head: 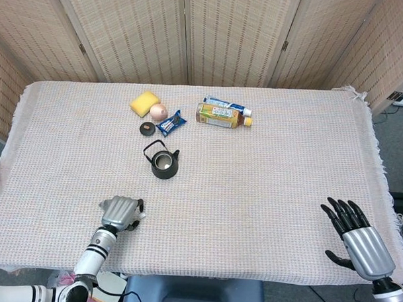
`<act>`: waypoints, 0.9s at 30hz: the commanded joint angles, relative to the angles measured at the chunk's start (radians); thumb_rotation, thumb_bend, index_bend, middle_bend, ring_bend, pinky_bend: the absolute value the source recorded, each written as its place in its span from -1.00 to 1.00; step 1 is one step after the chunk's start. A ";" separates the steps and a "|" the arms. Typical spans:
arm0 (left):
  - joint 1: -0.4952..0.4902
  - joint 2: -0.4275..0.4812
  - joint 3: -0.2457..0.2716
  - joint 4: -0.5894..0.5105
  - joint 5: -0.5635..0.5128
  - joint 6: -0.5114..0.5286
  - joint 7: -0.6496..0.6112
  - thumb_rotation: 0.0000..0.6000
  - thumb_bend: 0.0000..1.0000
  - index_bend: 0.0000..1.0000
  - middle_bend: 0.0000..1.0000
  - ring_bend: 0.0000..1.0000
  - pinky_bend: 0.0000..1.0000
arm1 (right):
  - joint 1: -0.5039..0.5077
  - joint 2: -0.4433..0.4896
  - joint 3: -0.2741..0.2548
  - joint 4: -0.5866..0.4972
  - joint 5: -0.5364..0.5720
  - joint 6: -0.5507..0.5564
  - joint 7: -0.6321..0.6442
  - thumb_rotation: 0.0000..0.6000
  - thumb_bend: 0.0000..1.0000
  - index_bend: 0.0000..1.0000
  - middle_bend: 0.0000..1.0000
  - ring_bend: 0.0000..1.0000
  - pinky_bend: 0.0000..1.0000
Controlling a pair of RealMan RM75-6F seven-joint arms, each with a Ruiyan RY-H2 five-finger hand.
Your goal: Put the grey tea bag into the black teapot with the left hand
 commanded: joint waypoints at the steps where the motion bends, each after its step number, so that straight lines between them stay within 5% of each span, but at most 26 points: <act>1: -0.006 -0.003 0.000 0.015 -0.006 -0.003 -0.005 1.00 -0.29 -0.03 1.00 1.00 1.00 | -0.002 0.000 0.000 0.001 0.002 0.002 0.000 1.00 -0.86 -1.00 -1.00 -1.00 -1.00; 27: -0.039 -0.027 0.005 0.062 -0.019 -0.016 -0.044 1.00 -0.29 0.07 1.00 1.00 1.00 | -0.006 0.000 0.004 0.000 0.007 0.009 -0.004 1.00 -0.86 -1.00 -1.00 -1.00 -1.00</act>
